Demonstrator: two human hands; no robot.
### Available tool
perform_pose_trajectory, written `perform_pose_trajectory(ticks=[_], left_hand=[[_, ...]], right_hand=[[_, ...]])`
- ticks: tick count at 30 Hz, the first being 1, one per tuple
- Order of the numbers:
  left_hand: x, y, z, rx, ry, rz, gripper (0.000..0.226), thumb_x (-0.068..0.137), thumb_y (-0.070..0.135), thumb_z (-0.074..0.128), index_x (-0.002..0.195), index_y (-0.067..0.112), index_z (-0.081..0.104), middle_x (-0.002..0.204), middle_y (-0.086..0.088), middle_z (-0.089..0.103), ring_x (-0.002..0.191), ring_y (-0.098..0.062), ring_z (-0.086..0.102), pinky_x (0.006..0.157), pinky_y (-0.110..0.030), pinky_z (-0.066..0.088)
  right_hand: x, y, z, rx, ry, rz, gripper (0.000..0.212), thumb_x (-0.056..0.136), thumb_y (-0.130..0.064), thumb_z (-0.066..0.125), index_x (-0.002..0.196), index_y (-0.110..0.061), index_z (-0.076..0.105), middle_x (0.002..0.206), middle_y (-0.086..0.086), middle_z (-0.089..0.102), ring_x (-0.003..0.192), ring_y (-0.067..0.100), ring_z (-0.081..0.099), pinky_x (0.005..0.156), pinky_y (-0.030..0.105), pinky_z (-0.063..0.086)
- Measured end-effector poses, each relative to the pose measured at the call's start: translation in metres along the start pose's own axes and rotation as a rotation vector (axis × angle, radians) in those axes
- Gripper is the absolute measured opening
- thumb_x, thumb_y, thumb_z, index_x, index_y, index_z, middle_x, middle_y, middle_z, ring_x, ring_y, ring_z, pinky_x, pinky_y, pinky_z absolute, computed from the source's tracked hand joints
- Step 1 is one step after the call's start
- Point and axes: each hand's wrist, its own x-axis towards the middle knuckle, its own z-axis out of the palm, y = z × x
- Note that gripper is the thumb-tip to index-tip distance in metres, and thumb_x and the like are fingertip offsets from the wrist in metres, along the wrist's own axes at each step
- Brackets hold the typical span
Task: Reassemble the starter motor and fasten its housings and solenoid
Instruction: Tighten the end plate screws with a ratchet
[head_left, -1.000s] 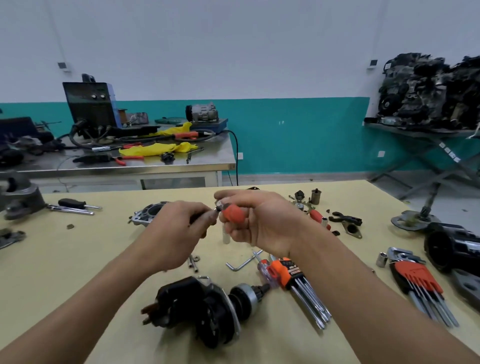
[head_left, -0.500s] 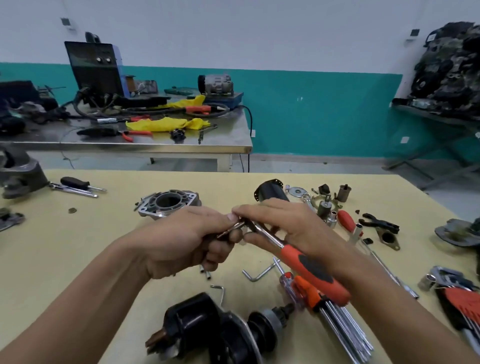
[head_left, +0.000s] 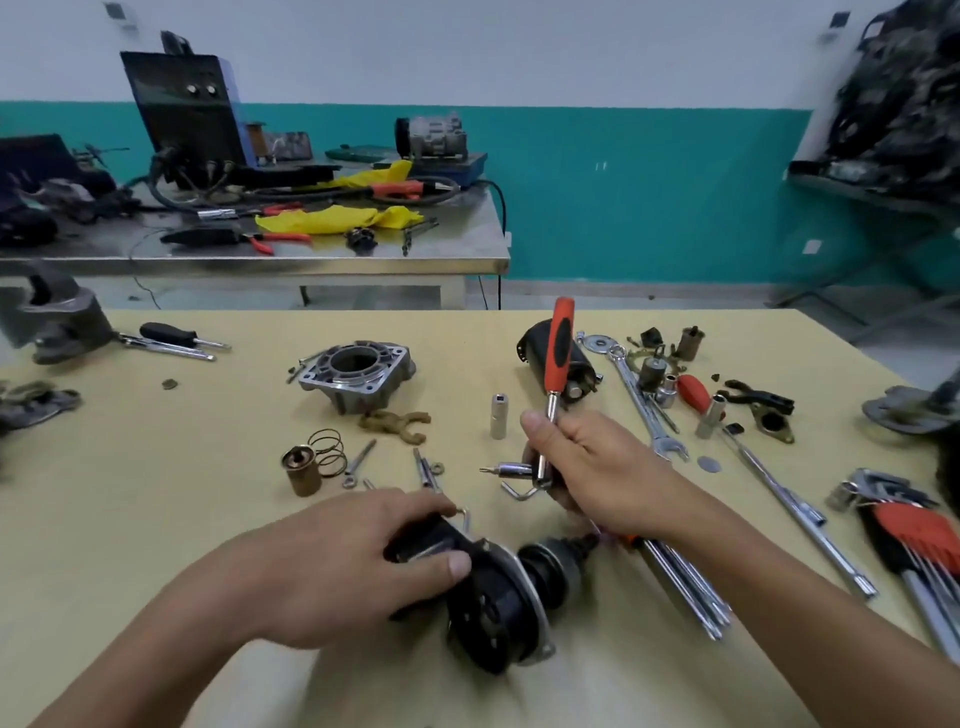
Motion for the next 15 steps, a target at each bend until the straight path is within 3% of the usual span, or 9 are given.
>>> perform_pose_trajectory(ticks=[3,6,8,12,15], left_hand=[[0.005,-0.009,0.002,-0.129,-0.083,0.073,0.044,0.089,0.064,0.055,0.13,0.052,0.048,0.115,0.03,0.06,0.101,0.017,0.054,0.083,-0.003,0.042],[0.009,-0.018,0.006,-0.272,-0.051,0.168,0.027,0.093,0.04,0.067,0.118,0.047,0.058,0.108,0.022,0.065,0.099,-0.001,0.062,0.088,-0.022,0.05],[0.007,-0.022,0.008,-0.321,-0.041,0.233,0.03,0.092,0.029,0.07,0.115,0.045,0.058,0.108,0.017,0.065,0.098,-0.008,0.063,0.088,-0.026,0.051],[0.004,-0.024,0.011,-0.35,-0.03,0.306,0.038,0.09,0.017,0.073,0.12,0.034,0.057,0.111,0.009,0.063,0.104,-0.02,0.061,0.095,-0.044,0.05],[0.004,-0.022,0.016,-0.399,0.007,0.335,0.041,0.09,0.006,0.071,0.12,0.03,0.057,0.116,0.002,0.062,0.11,-0.025,0.059,0.099,-0.05,0.047]], right_hand=[[-0.012,0.001,0.005,-0.015,-0.022,0.01,0.066,0.101,-0.049,0.037,0.084,0.012,0.055,0.054,-0.001,0.048,0.048,0.015,0.044,0.044,0.02,0.037],[-0.026,-0.001,0.006,-0.135,-0.025,-0.088,0.073,0.094,-0.056,0.033,0.086,0.012,0.057,0.058,0.0,0.042,0.053,0.012,0.039,0.05,0.026,0.035],[-0.035,0.0,0.004,-0.152,-0.015,-0.121,0.074,0.09,-0.059,0.034,0.085,0.01,0.059,0.06,0.001,0.045,0.055,0.012,0.042,0.054,0.031,0.038],[-0.047,-0.005,0.002,-0.033,-0.034,-0.112,0.062,0.089,-0.057,0.042,0.082,-0.001,0.065,0.06,-0.001,0.062,0.054,0.006,0.058,0.051,0.018,0.046],[-0.05,-0.012,0.004,-0.055,-0.08,-0.131,0.063,0.087,-0.061,0.043,0.082,-0.002,0.064,0.062,0.002,0.066,0.052,0.007,0.061,0.049,0.018,0.048]])
